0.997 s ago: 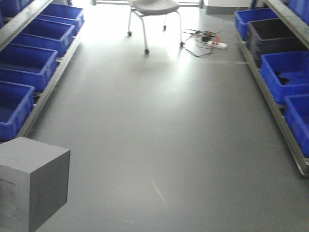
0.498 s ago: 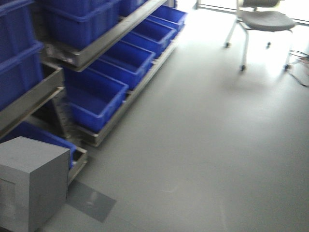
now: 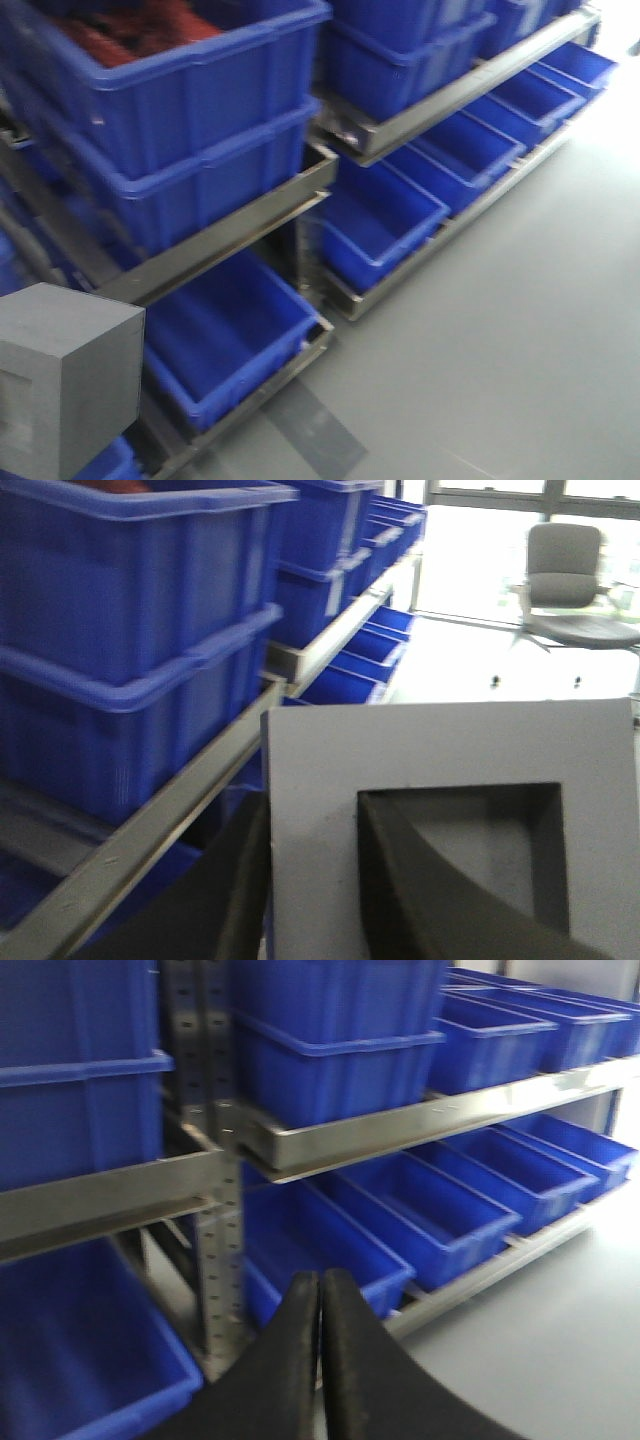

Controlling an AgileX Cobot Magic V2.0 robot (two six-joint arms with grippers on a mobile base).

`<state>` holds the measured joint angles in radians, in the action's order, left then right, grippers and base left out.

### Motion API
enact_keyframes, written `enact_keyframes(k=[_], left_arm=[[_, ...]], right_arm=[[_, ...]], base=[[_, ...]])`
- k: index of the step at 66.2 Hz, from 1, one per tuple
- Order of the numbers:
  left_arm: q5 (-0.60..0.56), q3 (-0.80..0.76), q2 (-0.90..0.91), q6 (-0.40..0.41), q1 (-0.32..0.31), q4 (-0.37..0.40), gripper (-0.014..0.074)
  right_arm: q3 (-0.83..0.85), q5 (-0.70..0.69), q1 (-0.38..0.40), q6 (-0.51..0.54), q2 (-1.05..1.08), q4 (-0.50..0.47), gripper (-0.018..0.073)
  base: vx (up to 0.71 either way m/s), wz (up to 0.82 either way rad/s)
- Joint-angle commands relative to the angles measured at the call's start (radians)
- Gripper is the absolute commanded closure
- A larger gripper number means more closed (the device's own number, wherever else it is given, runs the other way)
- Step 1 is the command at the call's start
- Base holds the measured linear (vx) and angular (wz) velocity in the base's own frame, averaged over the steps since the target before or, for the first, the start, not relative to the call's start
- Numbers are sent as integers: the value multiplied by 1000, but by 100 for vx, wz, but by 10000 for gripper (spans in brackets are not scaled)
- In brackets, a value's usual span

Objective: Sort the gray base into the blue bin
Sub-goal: 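Turn the base toward the shelf and stop over the empty blue bin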

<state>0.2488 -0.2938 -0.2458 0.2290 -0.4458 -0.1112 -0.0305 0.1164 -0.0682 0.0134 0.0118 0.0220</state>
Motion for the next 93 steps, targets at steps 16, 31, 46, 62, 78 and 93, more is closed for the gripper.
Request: enact_keyframes(k=[16,31,46,62,78,93], left_arm=[[-105,-34,-8,8,-7,1,602],[-105,-34,-8,8,-7,1,602],[-105,-34,-8,8,-7,1,602],[-105,-34,-8,8,-7,1,602],[-105,-34,-8,8,-7,1,602],[-105,-34,-8,8,-7,1,602]], right_arm=[[-14,-78,5,5,11,11,568],[-14,-78,5,5,11,11,568],[-14,-78,5,5,11,11,568],[-14,-78,5,5,11,11,568],[-14,-78,5,5,11,11,568],[-14,-78,5,5,11,11,568]], base=[[20,81],[19,77],[16,62],[13,49],[12,24],[12,9]])
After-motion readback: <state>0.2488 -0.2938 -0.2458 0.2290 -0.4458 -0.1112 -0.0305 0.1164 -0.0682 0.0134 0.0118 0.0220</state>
